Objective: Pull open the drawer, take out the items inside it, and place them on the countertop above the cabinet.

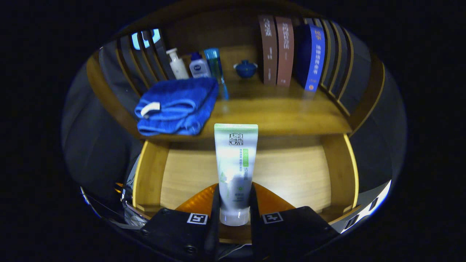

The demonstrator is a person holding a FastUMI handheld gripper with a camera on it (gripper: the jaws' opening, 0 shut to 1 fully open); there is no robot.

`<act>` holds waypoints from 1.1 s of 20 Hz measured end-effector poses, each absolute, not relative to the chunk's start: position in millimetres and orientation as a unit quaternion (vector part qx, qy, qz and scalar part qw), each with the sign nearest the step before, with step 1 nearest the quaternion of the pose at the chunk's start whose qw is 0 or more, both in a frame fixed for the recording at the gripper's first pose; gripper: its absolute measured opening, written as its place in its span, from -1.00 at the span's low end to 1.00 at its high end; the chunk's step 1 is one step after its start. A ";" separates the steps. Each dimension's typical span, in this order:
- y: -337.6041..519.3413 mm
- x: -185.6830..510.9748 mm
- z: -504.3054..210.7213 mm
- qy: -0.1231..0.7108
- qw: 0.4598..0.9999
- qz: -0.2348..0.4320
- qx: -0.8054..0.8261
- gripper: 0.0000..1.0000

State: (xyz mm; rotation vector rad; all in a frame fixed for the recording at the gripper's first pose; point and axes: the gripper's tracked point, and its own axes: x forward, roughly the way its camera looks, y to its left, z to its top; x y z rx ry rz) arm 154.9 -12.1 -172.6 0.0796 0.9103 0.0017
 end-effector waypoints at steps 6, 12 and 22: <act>-14.5 259.7 -147.8 0.430 0.902 0.002 0.036 -0.21; -18.6 315.8 -180.2 0.472 0.881 -0.019 0.027 -0.20; -33.8 324.3 -200.7 0.497 0.866 -0.041 0.028 0.02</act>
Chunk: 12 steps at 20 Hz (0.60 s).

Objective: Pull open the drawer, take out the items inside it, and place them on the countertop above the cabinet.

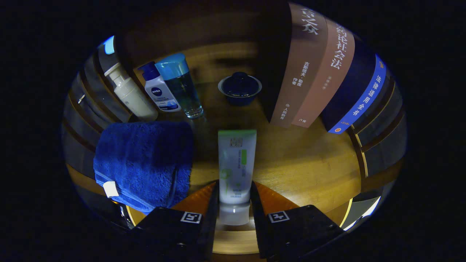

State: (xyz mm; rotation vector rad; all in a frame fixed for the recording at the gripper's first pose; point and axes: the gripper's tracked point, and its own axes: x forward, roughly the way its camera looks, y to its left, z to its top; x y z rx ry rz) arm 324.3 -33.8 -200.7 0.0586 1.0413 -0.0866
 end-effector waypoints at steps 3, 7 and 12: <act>-35.1 324.9 -194.1 0.489 0.871 -0.041 0.022 0.41; -34.6 317.8 -181.9 0.476 0.879 -0.039 0.021 0.90; -21.4 289.7 -152.3 0.424 0.904 -0.015 0.046 1.00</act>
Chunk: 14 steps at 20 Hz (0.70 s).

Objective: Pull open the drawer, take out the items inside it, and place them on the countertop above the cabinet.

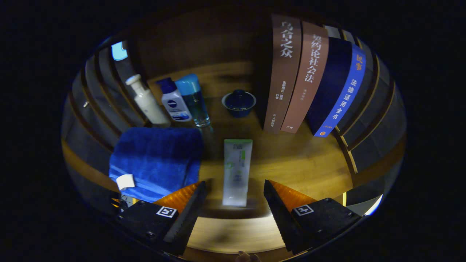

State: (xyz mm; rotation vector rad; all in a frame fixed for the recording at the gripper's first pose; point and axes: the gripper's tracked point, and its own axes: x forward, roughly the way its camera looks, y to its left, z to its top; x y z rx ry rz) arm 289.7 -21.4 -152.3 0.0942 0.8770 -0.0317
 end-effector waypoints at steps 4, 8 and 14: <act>-16.2 254.2 -121.0 0.345 0.937 -0.003 0.061 0.99; -10.1 196.0 -80.0 0.228 0.971 0.011 0.066 0.99; -0.4 72.7 -73.5 0.076 0.994 0.025 0.074 0.98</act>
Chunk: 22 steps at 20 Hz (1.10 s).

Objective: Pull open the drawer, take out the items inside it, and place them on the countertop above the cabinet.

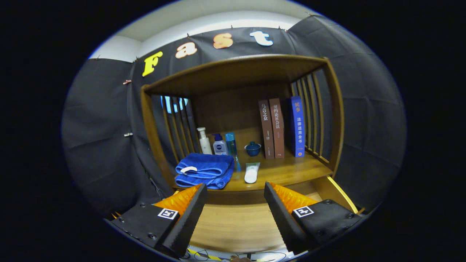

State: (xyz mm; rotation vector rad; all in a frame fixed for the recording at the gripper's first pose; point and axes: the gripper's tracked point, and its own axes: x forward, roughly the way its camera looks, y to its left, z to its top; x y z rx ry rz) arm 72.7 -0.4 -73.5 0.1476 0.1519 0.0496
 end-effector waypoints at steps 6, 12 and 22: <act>6.7 -5.2 -131.6 0.041 0.997 0.019 0.056 0.97; -3.9 -25.5 -212.7 0.079 0.996 0.000 0.041 0.98; -11.6 -2.1 -250.3 0.087 0.995 -0.016 0.042 0.94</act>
